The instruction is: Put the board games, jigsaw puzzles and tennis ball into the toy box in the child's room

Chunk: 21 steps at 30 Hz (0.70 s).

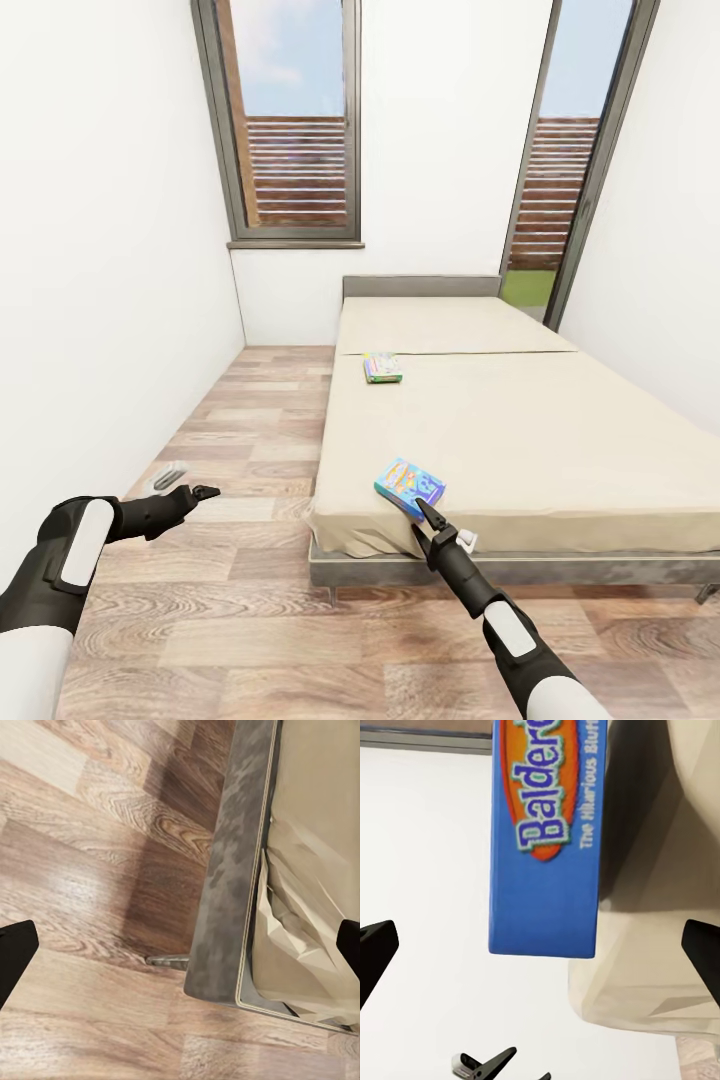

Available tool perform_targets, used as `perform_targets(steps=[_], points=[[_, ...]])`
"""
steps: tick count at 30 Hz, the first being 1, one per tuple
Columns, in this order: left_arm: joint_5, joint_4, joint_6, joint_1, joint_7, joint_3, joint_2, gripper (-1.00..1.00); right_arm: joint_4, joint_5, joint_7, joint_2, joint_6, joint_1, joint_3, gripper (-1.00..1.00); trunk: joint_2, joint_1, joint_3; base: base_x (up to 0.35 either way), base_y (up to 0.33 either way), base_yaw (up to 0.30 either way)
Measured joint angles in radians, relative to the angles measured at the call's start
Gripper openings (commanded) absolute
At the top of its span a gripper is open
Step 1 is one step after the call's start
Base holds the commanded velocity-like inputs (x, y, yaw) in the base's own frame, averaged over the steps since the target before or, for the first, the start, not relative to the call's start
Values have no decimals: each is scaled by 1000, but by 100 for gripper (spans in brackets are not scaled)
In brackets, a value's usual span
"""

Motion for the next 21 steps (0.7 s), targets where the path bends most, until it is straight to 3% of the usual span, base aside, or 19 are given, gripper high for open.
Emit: perform_targets(steps=[21], points=[[0,0,0,0,0,0,0,100,1,7,-3,-1,5,3,3,100,0,0,0,12,0,0]])
